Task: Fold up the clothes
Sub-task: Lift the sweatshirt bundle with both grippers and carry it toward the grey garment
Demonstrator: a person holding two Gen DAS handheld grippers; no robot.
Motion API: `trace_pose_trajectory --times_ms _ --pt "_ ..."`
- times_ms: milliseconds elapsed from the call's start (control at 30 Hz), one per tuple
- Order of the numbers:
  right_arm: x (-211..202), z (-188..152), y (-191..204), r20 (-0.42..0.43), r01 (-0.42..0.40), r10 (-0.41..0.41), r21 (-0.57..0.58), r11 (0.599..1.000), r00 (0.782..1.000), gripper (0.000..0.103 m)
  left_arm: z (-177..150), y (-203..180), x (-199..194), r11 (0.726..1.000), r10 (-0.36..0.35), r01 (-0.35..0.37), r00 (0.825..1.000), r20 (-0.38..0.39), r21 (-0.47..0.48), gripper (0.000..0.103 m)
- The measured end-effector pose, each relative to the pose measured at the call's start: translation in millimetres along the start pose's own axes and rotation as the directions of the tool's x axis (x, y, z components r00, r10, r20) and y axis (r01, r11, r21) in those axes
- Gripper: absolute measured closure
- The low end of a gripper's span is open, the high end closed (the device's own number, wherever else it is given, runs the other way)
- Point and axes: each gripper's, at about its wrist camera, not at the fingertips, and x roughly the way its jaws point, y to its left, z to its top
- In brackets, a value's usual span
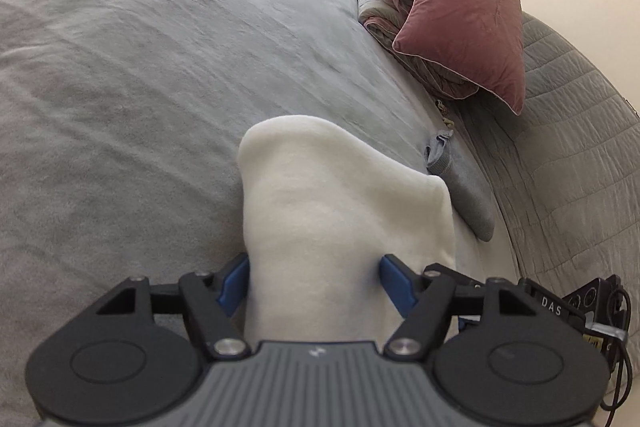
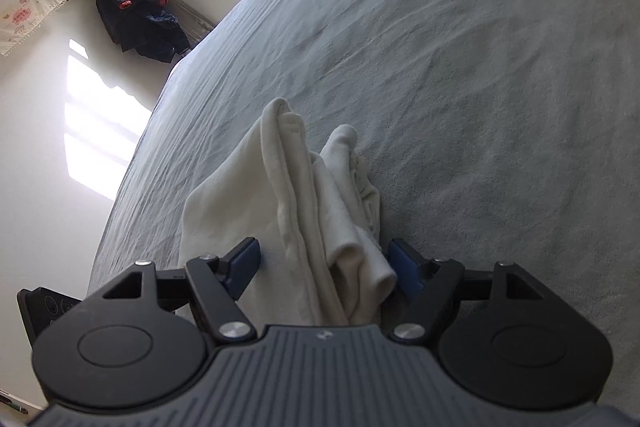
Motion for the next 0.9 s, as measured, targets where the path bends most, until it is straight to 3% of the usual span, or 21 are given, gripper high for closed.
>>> trace_pose_trajectory --times_ms 100,233,400,633,900 --pt "2 -2 -8 -0.012 -0.071 0.071 0.050 0.996 0.997 0.030 0 4 0 0.999 -0.012 0.012 1.000 0.008 -0.041 0.037" --pt "4 -6 -23 -0.023 -0.168 0.175 0.187 0.968 0.984 0.052 0 7 -3 0.996 -0.014 0.015 1.000 0.012 -0.087 0.047" --pt "-6 -11 -32 0.002 -0.247 0.260 0.317 0.916 0.966 0.060 2 -3 -8 0.994 -0.010 0.013 0.999 0.032 -0.110 0.051" --pt "-40 -12 -22 0.081 -0.270 0.258 0.318 0.909 0.963 0.060 18 -33 -10 0.996 -0.032 0.035 0.999 0.040 -0.081 0.053" --pt "-67 2 -31 0.189 -0.247 0.190 0.356 0.901 0.963 0.061 42 -88 23 0.999 -0.041 0.041 0.999 0.003 0.017 0.055"
